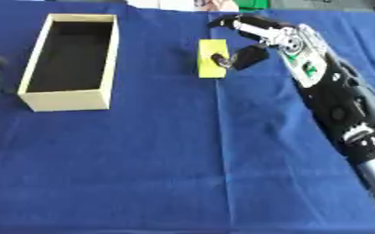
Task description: Pick up objects on the table and place them in the box.
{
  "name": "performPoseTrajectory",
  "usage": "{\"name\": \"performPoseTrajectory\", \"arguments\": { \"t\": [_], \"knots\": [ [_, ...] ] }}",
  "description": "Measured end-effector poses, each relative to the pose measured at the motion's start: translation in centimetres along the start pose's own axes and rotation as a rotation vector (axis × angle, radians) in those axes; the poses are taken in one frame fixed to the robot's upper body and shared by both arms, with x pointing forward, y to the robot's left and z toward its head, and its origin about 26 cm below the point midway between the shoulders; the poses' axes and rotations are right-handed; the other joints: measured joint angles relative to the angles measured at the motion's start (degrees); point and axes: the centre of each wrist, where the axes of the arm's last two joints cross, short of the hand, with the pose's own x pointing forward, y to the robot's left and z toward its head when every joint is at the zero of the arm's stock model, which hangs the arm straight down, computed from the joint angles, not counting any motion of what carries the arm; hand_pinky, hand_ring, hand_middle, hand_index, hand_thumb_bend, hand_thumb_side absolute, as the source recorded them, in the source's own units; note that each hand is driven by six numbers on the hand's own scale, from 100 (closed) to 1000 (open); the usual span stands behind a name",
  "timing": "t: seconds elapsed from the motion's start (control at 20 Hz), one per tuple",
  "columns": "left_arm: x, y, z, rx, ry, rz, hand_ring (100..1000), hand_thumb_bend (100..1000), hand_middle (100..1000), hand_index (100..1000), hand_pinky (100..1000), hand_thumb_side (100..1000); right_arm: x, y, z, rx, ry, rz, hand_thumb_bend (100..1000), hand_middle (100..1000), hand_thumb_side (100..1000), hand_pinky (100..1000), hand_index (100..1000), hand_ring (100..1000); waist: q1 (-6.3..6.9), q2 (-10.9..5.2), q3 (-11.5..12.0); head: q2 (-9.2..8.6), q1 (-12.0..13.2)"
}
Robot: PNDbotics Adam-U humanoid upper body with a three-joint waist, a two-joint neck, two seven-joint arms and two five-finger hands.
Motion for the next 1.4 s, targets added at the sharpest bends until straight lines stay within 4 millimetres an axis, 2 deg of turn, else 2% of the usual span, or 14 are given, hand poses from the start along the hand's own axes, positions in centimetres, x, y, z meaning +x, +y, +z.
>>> {"name": "performPoseTrajectory", "arguments": {
  "t": [1.0,1.15,1.4],
  "knots": [
    [0.0,0.0,0.0,-0.003,0.0,0.004,836,100,692,703,549,246,-1.2,1.3,-0.6,0.037,0.07,-0.017,164,923,394,952,981,1000,0.36,0.0,0.0,0.01,-0.3],
    [0.0,0.0,0.0,-0.003,0.0,0.004,835,100,692,703,549,246,-1.2,1.4,-0.6,0.04,0.073,-0.012,151,874,379,930,977,998,0.37,0.0,0.0,0.02,-0.3],
    [0.0,0.0,0.0,-0.003,0.0,0.004,835,100,692,702,549,246,-1.1,1.3,-0.6,0.036,0.072,-0.004,129,746,344,897,960,943,0.37,0.0,0.0,0.02,-0.4]
  ]
}}
